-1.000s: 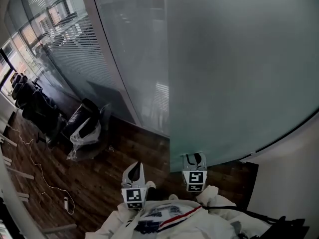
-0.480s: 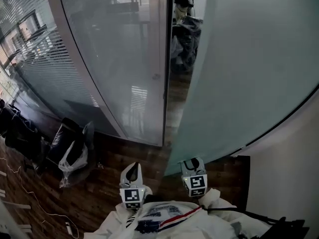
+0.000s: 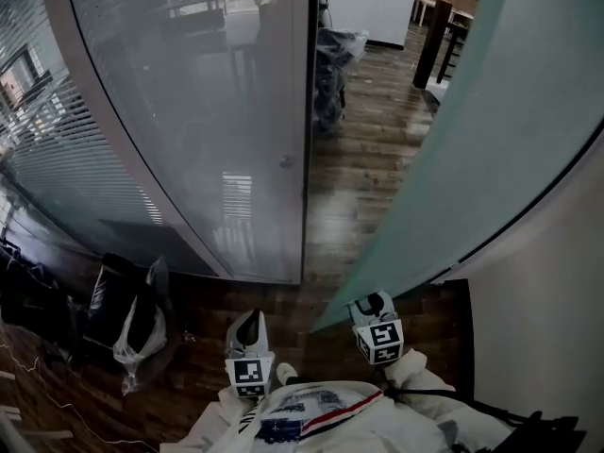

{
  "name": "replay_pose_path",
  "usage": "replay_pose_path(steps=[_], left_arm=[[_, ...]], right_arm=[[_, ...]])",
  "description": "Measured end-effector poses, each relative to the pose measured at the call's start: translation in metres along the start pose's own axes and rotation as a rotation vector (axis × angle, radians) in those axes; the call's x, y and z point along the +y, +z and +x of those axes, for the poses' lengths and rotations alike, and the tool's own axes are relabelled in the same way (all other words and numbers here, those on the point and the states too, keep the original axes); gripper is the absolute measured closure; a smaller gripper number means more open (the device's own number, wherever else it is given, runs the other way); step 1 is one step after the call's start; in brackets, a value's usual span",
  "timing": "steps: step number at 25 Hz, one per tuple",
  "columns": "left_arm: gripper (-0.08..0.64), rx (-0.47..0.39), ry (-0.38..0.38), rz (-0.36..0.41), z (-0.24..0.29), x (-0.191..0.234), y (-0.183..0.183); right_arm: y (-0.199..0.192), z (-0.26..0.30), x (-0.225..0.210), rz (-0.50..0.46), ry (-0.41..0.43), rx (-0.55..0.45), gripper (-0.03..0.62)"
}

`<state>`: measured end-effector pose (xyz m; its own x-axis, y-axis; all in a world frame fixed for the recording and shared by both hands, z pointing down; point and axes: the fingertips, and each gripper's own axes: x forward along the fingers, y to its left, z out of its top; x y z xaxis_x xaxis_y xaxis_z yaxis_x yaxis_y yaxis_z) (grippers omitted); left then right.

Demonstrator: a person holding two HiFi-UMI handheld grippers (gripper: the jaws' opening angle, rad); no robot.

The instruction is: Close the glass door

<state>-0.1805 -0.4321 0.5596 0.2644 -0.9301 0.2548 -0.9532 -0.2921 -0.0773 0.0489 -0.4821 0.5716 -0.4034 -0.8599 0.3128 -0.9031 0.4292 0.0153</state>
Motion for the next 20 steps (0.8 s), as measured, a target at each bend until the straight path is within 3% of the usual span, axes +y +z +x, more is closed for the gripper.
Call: replay_pose_path(steps=[13, 20], left_arm=[[0.558, 0.018, -0.059, 0.025, 0.009, 0.05, -0.006], [0.558, 0.027, -0.09, 0.011, 0.025, 0.047, -0.002]], right_arm=[[0.013, 0.042, -0.019, 0.021, -0.084, 0.003, 0.454], [0.029, 0.064, -0.031, 0.028, -0.112, -0.001, 0.454]])
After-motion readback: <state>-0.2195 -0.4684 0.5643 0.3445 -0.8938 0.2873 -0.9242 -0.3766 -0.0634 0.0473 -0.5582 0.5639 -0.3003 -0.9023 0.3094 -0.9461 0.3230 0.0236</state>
